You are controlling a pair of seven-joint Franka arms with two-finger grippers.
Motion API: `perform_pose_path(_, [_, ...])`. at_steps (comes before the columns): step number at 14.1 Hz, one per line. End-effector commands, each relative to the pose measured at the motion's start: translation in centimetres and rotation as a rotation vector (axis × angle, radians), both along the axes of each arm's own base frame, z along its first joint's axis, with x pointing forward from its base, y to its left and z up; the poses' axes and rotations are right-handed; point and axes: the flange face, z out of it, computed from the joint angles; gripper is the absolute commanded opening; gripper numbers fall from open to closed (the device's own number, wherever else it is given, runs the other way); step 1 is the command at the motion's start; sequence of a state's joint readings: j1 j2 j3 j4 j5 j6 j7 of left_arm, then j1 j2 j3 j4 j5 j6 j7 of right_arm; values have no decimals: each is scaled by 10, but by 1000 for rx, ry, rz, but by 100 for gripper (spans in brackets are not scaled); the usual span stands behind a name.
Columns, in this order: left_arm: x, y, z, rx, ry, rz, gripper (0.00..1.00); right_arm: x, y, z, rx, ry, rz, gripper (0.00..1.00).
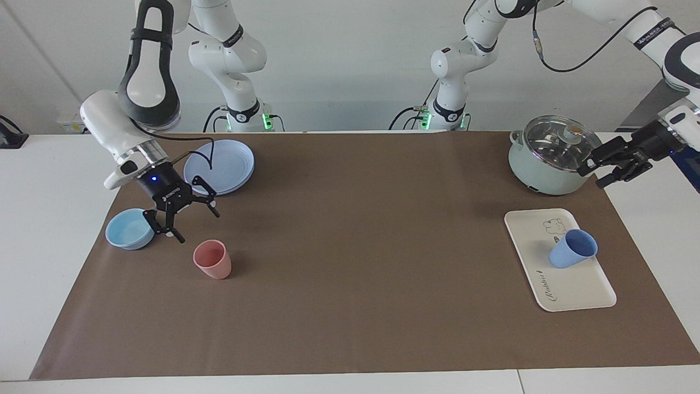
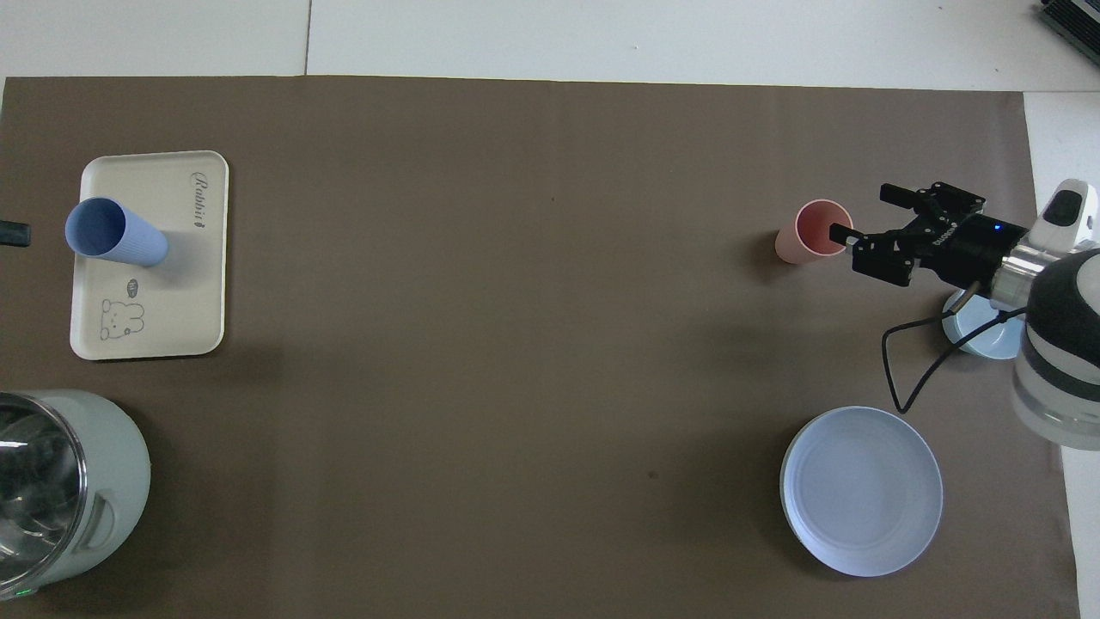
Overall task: Place cup on tray
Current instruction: 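Open both grippers and withdraw them from the cups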
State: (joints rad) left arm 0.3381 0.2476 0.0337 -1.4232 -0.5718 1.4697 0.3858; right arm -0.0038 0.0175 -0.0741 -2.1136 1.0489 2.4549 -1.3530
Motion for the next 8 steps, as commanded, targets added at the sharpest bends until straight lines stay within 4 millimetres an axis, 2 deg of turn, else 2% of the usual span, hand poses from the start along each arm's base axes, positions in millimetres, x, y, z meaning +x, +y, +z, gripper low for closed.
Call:
perform_pose_path(1, [3,-21,24,-20,56,26,100,-3,7,42,-122,76,-52,100])
perform_pose_path(3, [0,-48,41,38,101,-29,100,-4,32,65,-179,150,-108,100])
perform_pose_path(4, [0,-67,42,148,134,-80,100,-7,37,73,-199,194,-154,100])
perform_pose_path(6, [-1,-100,44,325,174,-165,100,-11,42,98,-271,303,-249,100])
perform_pose_path(8, [-2,-120,47,435,183,-205,100,-9,40,131,-293,463,-395,100])
